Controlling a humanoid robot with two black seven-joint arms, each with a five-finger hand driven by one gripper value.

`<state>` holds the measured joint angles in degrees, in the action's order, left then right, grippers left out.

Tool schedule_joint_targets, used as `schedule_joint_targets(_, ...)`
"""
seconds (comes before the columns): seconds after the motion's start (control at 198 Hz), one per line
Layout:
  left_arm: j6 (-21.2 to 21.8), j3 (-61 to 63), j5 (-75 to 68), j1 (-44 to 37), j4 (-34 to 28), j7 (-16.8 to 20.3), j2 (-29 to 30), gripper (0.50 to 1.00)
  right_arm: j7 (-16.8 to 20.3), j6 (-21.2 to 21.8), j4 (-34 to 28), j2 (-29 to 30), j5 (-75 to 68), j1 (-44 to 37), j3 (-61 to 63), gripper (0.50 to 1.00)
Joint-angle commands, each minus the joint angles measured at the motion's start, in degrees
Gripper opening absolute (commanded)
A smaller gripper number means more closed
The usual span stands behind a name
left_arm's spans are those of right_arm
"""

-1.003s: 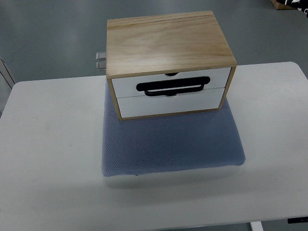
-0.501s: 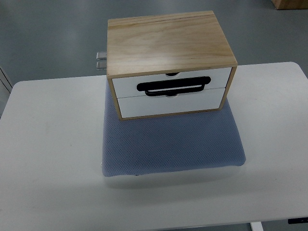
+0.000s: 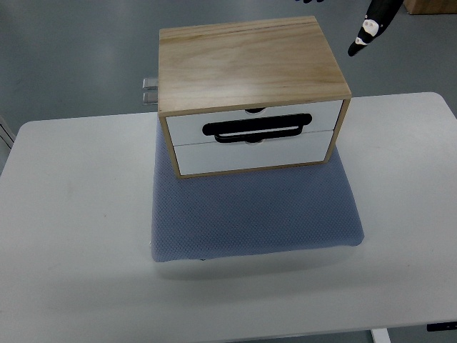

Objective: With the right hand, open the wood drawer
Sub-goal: 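Move the right hand over the cabinet down to the upper drawer's black handle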

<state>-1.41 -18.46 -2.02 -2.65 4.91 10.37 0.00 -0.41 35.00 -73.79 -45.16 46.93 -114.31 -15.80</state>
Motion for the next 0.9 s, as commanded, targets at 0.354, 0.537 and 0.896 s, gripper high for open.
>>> schedule_joint_targets(0.354, 0.0, 0.0, 0.0, 0.0, 0.0, 0.0, 0.0, 1.000, 1.4, 0.0, -5.5, 7.4, -0.3, -0.4, -0.2, 0.942)
schedule_joint_targets(0.537, 0.0, 0.0, 0.0, 0.0, 0.0, 0.0, 0.0, 1.000, 1.8, 0.0, -6.4, 7.7, -2.9, -0.2, -0.5, 0.942)
schedule_joint_targets(0.896, 0.0, 0.0, 0.0, 0.0, 0.0, 0.0, 0.0, 1.000, 8.1, 0.0, -6.5, 9.4, -20.0, -0.1, -4.9, 0.940)
